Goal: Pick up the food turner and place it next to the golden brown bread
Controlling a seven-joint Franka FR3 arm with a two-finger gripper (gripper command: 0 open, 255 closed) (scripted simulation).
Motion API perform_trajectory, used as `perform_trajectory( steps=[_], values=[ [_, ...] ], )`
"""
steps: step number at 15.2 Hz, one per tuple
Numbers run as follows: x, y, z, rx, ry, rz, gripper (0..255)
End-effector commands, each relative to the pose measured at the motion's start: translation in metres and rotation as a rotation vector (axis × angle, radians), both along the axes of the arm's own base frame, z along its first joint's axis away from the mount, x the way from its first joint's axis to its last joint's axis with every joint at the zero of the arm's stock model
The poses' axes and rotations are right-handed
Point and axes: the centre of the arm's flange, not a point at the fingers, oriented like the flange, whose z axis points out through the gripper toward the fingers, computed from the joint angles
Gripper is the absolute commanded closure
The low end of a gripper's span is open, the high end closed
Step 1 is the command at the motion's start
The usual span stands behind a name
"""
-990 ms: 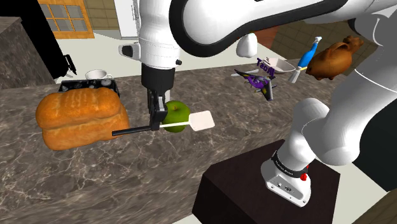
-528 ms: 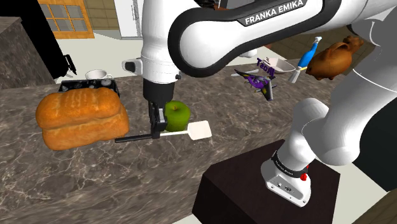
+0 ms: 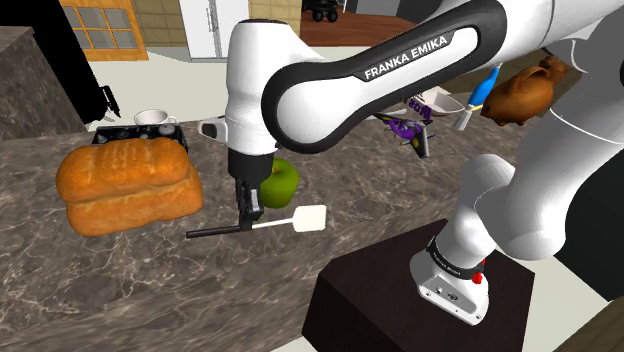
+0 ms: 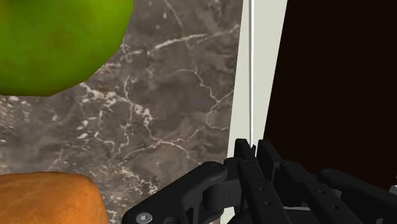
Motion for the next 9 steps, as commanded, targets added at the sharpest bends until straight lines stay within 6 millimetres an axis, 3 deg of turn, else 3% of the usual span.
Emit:
perform_trajectory(
  steps=[1, 9],
  values=[
    [0.0, 0.0, -0.011, 0.0, 0.0, 0.0, 255],
    [0.0, 0.0, -0.053, 0.0, 0.0, 0.0, 255]
  ],
)
